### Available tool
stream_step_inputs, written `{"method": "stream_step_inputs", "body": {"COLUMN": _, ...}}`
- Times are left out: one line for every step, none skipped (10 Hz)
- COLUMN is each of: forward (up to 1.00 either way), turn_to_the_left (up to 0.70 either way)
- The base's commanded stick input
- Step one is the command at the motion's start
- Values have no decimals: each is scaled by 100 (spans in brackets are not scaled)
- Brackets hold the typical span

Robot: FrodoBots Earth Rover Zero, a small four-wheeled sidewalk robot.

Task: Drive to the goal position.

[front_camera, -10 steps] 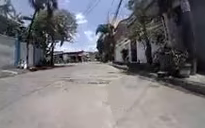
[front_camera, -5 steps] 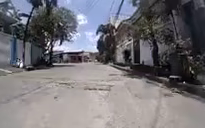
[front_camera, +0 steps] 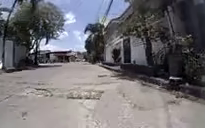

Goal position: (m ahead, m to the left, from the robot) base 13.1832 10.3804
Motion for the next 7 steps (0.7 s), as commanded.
{"method": "stream_step_inputs", "body": {"forward": 100, "turn_to_the_left": -21}}
{"method": "stream_step_inputs", "body": {"forward": 100, "turn_to_the_left": -10}}
{"method": "stream_step_inputs", "body": {"forward": 100, "turn_to_the_left": 1}}
{"method": "stream_step_inputs", "body": {"forward": 100, "turn_to_the_left": 11}}
{"method": "stream_step_inputs", "body": {"forward": 100, "turn_to_the_left": 11}}
{"method": "stream_step_inputs", "body": {"forward": 100, "turn_to_the_left": 11}}
{"method": "stream_step_inputs", "body": {"forward": 100, "turn_to_the_left": 11}}
